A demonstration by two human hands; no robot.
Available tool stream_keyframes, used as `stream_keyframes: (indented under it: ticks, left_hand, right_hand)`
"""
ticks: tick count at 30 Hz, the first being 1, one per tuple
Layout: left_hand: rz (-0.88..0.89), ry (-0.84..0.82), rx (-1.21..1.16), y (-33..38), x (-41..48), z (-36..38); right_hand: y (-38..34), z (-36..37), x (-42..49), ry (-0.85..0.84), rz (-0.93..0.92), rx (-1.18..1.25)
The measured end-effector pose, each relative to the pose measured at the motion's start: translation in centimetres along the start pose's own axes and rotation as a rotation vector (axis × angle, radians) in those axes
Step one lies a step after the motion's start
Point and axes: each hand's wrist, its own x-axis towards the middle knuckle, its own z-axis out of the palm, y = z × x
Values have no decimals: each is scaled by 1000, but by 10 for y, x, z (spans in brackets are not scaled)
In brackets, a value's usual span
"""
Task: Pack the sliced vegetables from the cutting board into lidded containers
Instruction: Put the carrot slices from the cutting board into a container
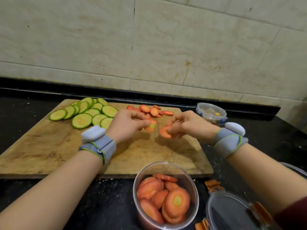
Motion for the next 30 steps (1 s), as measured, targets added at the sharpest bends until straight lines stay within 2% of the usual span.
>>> stream_keyframes:
  ticks: [2, 5, 10, 15, 21, 25, 30]
  left_hand:
    - [-9, -105, -88, 8, -16, -10]
    - [-1, -175, -93, 13, -38, -19]
    - [12, -238, -88, 18, -63, -23]
    - [49, -334, -90, 26, -87, -25]
    - [95, -390, 191, 21, -99, -26]
    - [107, -463, 307, 16, -103, -20]
    - [149, -424, 408, 18, -106, -16]
  right_hand:
    - [-10, -2, -19, -109, -17, 73]
    - [-18, 1, -43, -244, -25, 109]
    - [-31, 8, -71, -336, -46, 30]
    - [-32, 16, -98, -302, -104, -123]
    - [-27, 29, -117, -320, -53, -135]
    - [-30, 41, -127, -296, -137, -348]
    - [-35, 54, -136, -253, -211, -581]
